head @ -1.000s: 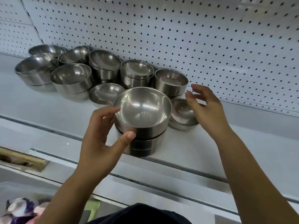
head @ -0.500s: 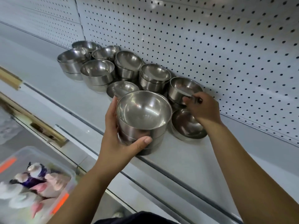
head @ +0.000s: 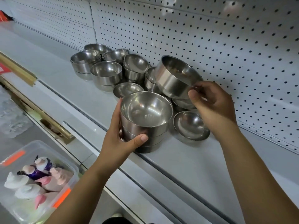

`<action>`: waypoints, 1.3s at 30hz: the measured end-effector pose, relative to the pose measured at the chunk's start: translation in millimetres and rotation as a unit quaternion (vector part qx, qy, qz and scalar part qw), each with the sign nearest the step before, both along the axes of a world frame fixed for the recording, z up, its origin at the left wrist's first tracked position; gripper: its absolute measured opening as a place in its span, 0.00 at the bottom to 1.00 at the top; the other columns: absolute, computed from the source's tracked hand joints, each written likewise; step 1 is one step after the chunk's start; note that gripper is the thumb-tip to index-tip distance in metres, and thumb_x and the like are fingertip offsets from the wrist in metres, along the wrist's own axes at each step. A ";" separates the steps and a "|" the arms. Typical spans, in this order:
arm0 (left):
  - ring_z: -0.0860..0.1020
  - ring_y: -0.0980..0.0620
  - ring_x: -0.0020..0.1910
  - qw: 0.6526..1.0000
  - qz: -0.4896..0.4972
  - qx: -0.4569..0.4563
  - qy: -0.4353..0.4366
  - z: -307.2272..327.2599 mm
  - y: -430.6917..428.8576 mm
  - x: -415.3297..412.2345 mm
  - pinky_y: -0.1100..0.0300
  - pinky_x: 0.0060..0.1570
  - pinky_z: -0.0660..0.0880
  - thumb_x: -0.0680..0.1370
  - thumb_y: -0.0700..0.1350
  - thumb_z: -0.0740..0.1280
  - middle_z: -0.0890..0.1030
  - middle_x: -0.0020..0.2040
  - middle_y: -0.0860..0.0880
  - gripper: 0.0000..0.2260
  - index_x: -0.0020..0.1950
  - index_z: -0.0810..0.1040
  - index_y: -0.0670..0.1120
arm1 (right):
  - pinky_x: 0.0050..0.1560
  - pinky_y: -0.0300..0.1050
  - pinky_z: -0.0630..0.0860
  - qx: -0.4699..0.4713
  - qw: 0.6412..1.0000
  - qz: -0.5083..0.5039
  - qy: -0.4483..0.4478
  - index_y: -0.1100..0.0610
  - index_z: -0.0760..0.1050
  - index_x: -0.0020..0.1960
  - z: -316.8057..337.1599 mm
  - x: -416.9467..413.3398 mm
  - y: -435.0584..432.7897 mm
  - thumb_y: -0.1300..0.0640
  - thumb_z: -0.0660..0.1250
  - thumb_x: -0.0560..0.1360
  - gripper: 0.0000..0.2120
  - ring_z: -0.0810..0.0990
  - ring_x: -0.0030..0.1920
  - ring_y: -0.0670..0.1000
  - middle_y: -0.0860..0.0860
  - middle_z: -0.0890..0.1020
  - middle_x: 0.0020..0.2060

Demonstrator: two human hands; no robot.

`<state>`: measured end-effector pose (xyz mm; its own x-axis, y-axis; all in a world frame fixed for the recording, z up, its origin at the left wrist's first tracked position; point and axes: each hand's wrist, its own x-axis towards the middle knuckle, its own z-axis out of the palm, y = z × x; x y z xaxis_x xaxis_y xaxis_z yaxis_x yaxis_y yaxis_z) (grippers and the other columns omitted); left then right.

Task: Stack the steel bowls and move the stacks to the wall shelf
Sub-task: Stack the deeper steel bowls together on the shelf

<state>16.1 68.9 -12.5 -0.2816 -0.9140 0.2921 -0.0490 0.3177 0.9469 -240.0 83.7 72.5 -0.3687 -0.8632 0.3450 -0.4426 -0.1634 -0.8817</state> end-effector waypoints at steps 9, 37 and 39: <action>0.67 0.55 0.77 0.999 -0.020 0.000 -0.036 5.3 -1.4 8.5 0.43 0.72 0.71 0.71 0.59 0.74 0.65 0.78 0.64 0.44 0.81 0.53 0.66 | 0.54 0.36 0.78 -0.048 0.992 0.109 -0.028 0.50 0.80 0.53 4.0 37.0 26.2 0.54 0.75 0.75 0.08 0.85 0.51 0.43 0.45 0.85 0.47; 0.72 0.52 0.74 0.976 -0.210 -0.056 -0.029 56.7 -68.2 30.5 0.45 0.70 0.73 0.68 0.53 0.78 0.70 0.76 0.54 0.44 0.80 0.61 0.54 | 0.72 0.50 0.73 0.115 0.988 -0.011 -0.102 0.30 0.62 0.75 -88.0 111.8 68.5 0.40 0.83 0.60 0.48 0.73 0.69 0.36 0.32 0.74 0.69; 0.72 0.53 0.74 0.969 -0.239 -0.057 -0.018 54.8 -73.9 30.7 0.49 0.69 0.74 0.68 0.52 0.78 0.70 0.76 0.54 0.44 0.80 0.60 0.54 | 0.72 0.50 0.74 0.130 0.985 -0.027 -0.108 0.29 0.61 0.75 -94.0 119.6 66.0 0.44 0.85 0.61 0.50 0.73 0.69 0.37 0.32 0.74 0.69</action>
<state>46.8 -5.0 42.3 -0.6767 -0.6389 0.3659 0.0971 0.4152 0.9046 -120.4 149.7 -21.5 -0.4580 -0.8886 0.0242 -0.2423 0.0986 -0.9652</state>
